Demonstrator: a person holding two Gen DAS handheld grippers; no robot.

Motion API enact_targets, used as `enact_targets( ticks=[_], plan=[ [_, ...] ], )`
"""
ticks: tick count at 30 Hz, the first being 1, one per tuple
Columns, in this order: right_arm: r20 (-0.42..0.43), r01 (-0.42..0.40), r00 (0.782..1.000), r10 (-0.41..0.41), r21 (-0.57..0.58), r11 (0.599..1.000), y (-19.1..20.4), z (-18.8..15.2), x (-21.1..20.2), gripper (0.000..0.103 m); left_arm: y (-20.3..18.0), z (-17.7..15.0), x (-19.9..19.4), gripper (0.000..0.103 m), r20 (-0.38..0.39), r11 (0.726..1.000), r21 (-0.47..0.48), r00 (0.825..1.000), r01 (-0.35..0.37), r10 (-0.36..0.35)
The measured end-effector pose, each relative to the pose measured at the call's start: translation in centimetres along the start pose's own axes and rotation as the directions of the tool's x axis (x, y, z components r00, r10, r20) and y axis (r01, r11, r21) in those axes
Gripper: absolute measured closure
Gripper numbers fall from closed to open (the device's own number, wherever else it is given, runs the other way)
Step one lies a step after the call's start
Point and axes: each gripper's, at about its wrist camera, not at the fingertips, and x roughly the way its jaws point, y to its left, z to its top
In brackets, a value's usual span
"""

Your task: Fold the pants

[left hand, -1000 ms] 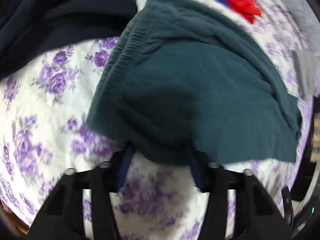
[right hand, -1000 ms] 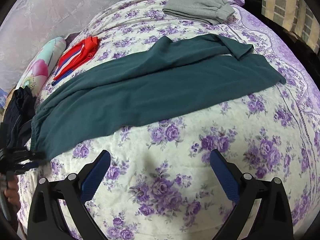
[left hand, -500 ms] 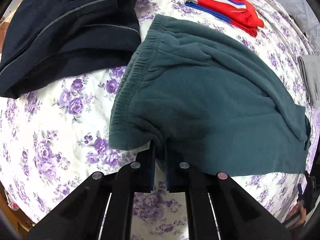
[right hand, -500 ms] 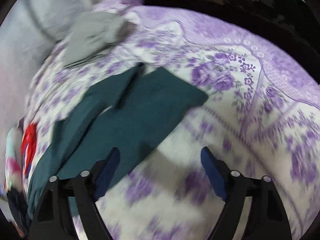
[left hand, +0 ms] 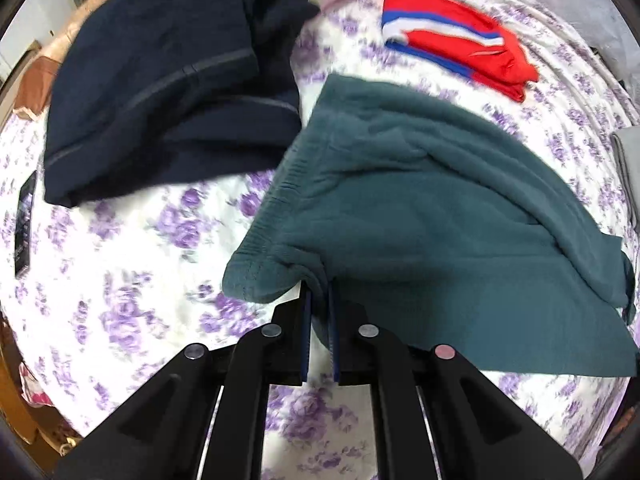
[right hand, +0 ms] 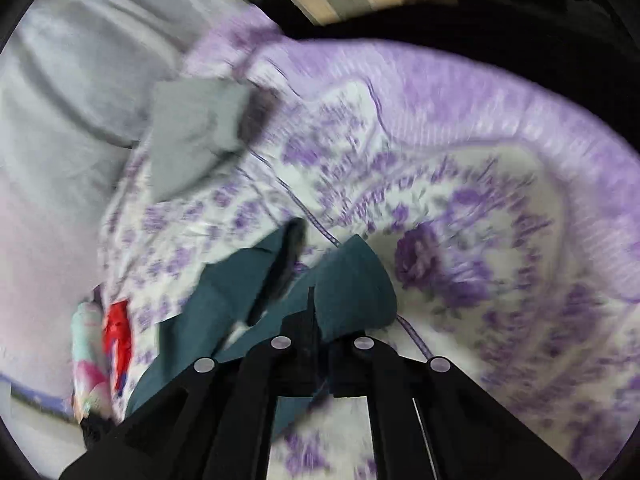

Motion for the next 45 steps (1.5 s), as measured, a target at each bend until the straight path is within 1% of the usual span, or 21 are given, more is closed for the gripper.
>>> enact_targets(
  ticks=[5, 8, 11, 13, 15, 17, 19, 21, 23, 25, 27, 28, 29, 30, 31, 35, 38, 41, 42, 43, 45],
  plan=[
    [0.0, 0.043, 0.999, -0.043, -0.096, 0.994, -2.3, -2.2, -6.2, 0.1, 1.5, -2.5, -3.0, 0.097, 0.017, 0.999, 0.054, 1.0, 0.005, -0.006],
    [-0.074, 0.097, 0.992, -0.102, -0.077, 0.992, -6.5, -4.5, -6.0, 0.099, 1.7, -5.2, -2.0, 0.096, -0.055, 0.992, 0.124, 0.998, 0.012, -0.006],
    [-0.141, 0.256, 0.952, -0.271, -0.115, 0.96, -10.1, -7.1, -4.6, 0.09, 2.2, -7.7, 0.4, 0.093, -0.102, 0.978, 0.197, 0.991, -0.066, 0.087],
    [-0.113, 0.26, 0.957, -0.267, -0.071, 0.963, -11.0, -7.2, -5.5, 0.081, 3.1, -8.2, 0.7, 0.092, -0.085, 0.961, 0.219, 0.978, -0.169, 0.191],
    [-0.007, 0.377, 0.925, -0.379, -0.087, 0.922, -9.8, -6.2, -7.1, 0.051, 4.0, -7.9, -0.1, 0.091, -0.047, 0.949, 0.223, 0.97, -0.224, 0.24],
    [0.112, 0.427, 0.903, -0.416, -0.114, 0.897, -7.9, -5.1, -8.3, 0.05, 4.7, -7.2, -1.1, 0.086, -0.009, 0.944, 0.213, 0.965, -0.254, 0.262],
    [0.121, 0.369, 0.928, -0.353, -0.158, 0.916, -6.1, -4.4, -7.9, 0.05, 4.9, -6.2, -2.5, 0.083, 0.04, 0.944, 0.196, 0.964, -0.265, 0.263],
    [0.046, 0.264, 0.964, -0.261, -0.205, 0.942, -4.4, -4.3, -6.0, 0.052, 4.0, -5.9, -3.3, 0.077, 0.072, 0.952, 0.199, 0.972, -0.232, 0.222],
    [-0.034, 0.207, 0.974, -0.224, -0.265, 0.942, -3.1, -5.1, -3.6, 0.054, 2.2, -5.8, -3.0, 0.067, 0.092, 0.957, 0.223, 0.982, -0.184, 0.167],
    [-0.049, 0.323, 0.933, -0.357, -0.331, 0.887, -3.7, -5.9, -1.2, 0.054, -0.1, -6.1, -2.2, 0.054, 0.104, 0.946, 0.284, 0.986, -0.157, 0.132],
    [0.035, 0.539, 0.83, -0.557, -0.31, 0.783, -5.0, -5.3, -0.7, 0.054, -2.0, -6.7, 0.6, 0.051, 0.068, 0.905, 0.356, 0.973, -0.232, 0.222],
    [0.113, 0.593, 0.804, -0.584, -0.227, 0.773, -5.0, -4.7, -2.0, 0.052, -2.3, -6.8, 1.5, 0.053, 0.05, 0.893, 0.371, 0.966, -0.255, 0.255],
    [0.162, 0.573, 0.819, -0.55, -0.184, 0.799, -4.4, -4.2, -2.9, 0.052, -2.6, -6.9, 1.4, 0.053, 0.045, 0.902, 0.367, 0.972, -0.229, 0.229],
    [0.177, 0.508, 0.859, -0.48, -0.195, 0.839, -3.3, -3.9, -3.2, 0.049, -2.8, -6.9, 1.1, 0.053, 0.052, 0.909, 0.363, 0.979, -0.203, 0.198],
    [0.133, 0.39, 0.921, -0.367, -0.273, 0.879, -1.2, -3.4, -2.4, 0.046, -3.2, -6.9, 0.6, 0.053, 0.069, 0.911, 0.367, 0.982, -0.189, 0.176],
    [-0.009, 0.148, 0.987, -0.163, -0.374, 0.915, 3.8, -2.0, 1.6, 0.039, -5.5, -6.2, -1.7, 0.034, 0.152, 0.907, 0.39, 0.982, -0.16, 0.107],
    [-0.167, -0.006, 0.985, -0.048, -0.305, 0.952, 6.3, -1.0, 6.5, 0.038, -7.8, -5.7, -1.5, 0.031, 0.151, 0.919, 0.373, 0.986, -0.127, 0.075],
    [-0.227, 0.009, 0.97, -0.09, -0.336, 0.942, 8.1, -0.5, 10.9, 0.042, -9.6, -5.8, -0.1, 0.031, 0.157, 0.919, 0.376, 0.986, -0.116, 0.061],
    [-0.234, 0.024, 0.966, -0.108, -0.337, 0.941, 8.2, -0.3, 11.8, 0.068, -10.5, -6.3, 0.7, 0.031, 0.114, 0.925, 0.377, 0.993, -0.046, 0.003],
    [-0.244, 0.043, 0.962, -0.126, -0.321, 0.946, 8.0, 0.2, 12.6, 0.088, -11.0, -7.2, 1.4, 0.031, 0.087, 0.924, 0.378, 0.996, -0.058, 0.027],
    [-0.276, -0.006, 0.959, -0.058, -0.227, 0.974, 7.5, 2.0, 12.0, 0.097, -11.0, -7.7, 3.2, 0.033, 0.014, 0.93, 0.362, 0.998, -0.067, 0.066]
  ],
)
